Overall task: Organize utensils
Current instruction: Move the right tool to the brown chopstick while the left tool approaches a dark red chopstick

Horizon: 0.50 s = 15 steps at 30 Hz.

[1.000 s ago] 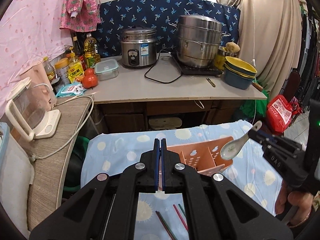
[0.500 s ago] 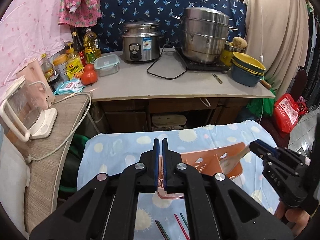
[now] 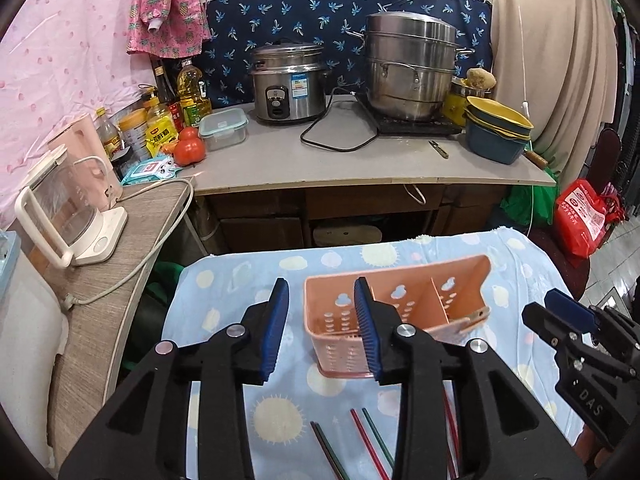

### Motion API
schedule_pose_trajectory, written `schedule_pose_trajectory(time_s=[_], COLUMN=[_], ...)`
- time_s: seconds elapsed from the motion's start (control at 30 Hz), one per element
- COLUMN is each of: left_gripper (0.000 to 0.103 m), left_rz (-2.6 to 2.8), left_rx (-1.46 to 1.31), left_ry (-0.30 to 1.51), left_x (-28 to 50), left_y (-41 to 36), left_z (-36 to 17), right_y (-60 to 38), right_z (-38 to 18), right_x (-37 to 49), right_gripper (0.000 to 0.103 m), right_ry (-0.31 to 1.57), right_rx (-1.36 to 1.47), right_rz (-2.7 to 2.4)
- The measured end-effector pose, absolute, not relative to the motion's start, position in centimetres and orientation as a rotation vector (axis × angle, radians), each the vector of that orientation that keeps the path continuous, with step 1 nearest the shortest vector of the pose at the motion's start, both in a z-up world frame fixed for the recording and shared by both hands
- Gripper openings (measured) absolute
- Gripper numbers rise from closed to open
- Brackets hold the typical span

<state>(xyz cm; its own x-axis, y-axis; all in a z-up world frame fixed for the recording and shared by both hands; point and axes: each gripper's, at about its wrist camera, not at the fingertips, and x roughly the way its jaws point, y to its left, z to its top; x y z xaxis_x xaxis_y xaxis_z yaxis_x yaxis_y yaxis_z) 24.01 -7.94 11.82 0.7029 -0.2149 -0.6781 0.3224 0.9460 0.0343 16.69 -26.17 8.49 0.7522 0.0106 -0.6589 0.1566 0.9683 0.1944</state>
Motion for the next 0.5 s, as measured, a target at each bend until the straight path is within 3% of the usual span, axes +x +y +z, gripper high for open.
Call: schedule_pose_trajectory(time_s=[0.5], left_gripper=[0.034], left_rz=[-0.287], left_rx=[0.152], left_ry=[0.755], left_x=[16.4], left_y=[-6.3], left_z=[9.6], right_y=[-24.0], right_z=[6.1], right_x=[7.0], right_gripper=[0.036], right_ry=[0.771], right_rx=[0.222], right_rz=[-0.102])
